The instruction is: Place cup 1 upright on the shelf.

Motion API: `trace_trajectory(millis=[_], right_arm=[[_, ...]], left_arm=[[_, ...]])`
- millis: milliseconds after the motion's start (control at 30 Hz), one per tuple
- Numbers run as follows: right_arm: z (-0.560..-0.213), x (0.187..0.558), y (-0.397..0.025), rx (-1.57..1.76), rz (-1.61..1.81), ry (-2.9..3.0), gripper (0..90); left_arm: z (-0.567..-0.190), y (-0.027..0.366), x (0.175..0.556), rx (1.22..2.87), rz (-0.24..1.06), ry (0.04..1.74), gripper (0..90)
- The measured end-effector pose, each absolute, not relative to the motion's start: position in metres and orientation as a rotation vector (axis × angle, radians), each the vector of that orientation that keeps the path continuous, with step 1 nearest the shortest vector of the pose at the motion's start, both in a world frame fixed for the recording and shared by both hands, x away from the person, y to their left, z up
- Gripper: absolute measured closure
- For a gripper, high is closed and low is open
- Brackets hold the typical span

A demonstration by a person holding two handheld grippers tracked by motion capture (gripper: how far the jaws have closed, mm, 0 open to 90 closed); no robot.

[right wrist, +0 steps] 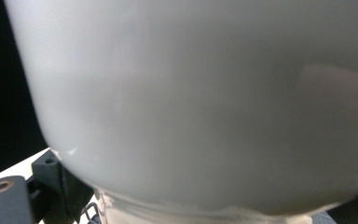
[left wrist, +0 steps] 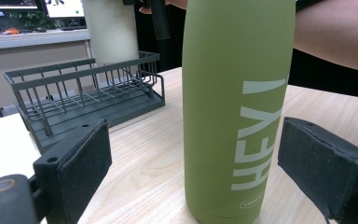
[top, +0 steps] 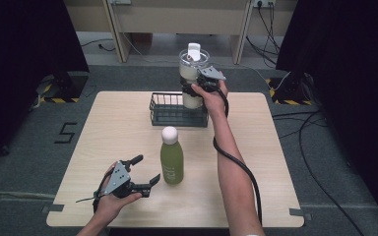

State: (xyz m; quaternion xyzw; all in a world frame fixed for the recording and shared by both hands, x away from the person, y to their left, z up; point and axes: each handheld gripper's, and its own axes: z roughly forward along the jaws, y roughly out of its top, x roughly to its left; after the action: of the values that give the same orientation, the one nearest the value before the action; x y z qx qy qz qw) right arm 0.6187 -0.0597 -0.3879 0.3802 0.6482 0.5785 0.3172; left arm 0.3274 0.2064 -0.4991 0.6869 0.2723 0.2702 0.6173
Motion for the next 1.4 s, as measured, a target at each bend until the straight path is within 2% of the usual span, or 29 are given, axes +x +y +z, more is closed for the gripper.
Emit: trace_trajectory(millis=[833,1400], right_arm=[[-0.417,0.631,-0.060,1.057,1.464,1.751,7.8],[-0.421,0.632,-0.062,1.056,1.444,1.764,7.1]], left_arm=[[-0.500,0.204,0.327,1.586,0.616,0.624,9.3],[-0.501,0.203,0.327,1.590,0.613,0.620,9.5]])
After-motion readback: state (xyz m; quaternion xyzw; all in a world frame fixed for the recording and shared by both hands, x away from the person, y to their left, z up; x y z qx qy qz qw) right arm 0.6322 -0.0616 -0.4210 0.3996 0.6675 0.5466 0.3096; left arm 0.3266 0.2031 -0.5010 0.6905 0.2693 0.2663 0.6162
